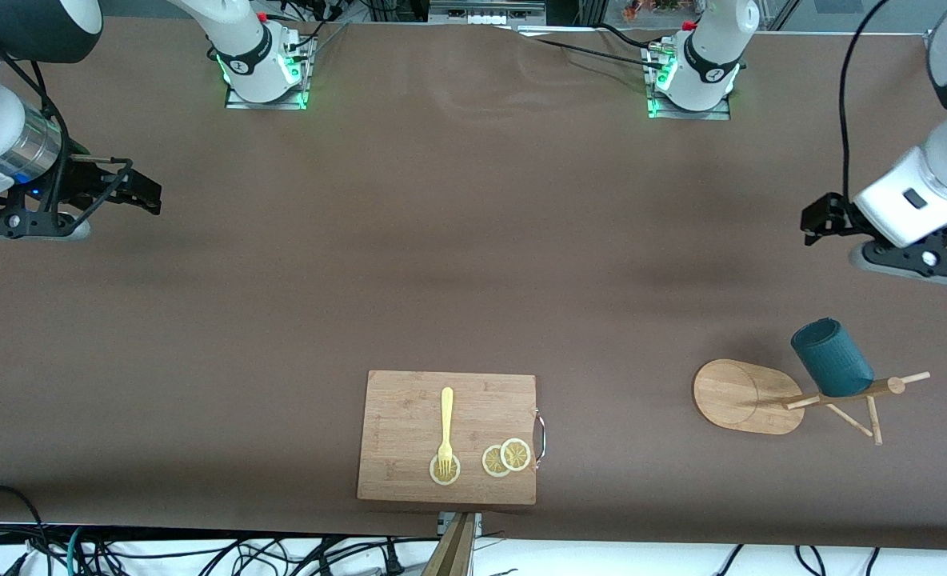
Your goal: Pass cup and hang on rack
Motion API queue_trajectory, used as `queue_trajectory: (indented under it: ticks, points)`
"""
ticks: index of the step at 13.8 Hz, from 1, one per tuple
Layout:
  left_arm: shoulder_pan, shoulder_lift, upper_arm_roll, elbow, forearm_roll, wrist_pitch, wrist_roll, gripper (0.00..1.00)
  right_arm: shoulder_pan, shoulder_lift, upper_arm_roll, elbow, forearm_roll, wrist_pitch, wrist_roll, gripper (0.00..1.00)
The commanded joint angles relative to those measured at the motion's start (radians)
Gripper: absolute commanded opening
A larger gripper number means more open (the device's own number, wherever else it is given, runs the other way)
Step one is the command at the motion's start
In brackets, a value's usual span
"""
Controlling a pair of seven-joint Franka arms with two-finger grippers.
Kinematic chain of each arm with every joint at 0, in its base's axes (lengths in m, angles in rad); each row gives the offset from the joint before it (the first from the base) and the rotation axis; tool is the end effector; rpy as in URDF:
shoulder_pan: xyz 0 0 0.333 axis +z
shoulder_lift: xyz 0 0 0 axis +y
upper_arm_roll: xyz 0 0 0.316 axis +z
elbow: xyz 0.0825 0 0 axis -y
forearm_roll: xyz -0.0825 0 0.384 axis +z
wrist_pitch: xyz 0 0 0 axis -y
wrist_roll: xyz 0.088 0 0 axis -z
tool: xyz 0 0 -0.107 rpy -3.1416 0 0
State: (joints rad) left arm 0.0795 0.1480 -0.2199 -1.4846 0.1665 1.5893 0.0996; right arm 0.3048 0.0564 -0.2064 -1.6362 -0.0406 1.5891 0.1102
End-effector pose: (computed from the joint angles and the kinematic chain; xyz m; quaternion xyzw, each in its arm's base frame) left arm 0.5969 -0.0571 0.5842 -0.9901 0.1218 0.0185 0.0674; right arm 0.5650 0.0543 0.5644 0.9983 -0.0046 -0.0481 0.0312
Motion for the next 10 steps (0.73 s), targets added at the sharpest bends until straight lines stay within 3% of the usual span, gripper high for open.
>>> queue_trajectory:
  ticks: [1,4,7,10]
  points:
    - [-0.09,-0.144,0.129,-0.217,-0.054,0.171,-0.011,1.0,0.004,-0.001,0.001,0.015,-0.005,-0.005,0.008,1.0]
    - [-0.08,-0.214,0.129,-0.321,-0.084,0.187,-0.014,1.0,0.008,0.0,0.001,0.016,-0.005,-0.005,0.006,1.0]
    - [-0.047,-0.176,0.132,-0.278,-0.182,0.126,-0.021,1.0,0.01,0.0,0.001,0.016,-0.004,-0.005,0.006,1.0]
    - [-0.047,-0.173,0.132,-0.275,-0.182,0.126,-0.021,1.0,0.01,0.0,0.001,0.016,-0.004,0.0,0.006,1.0]
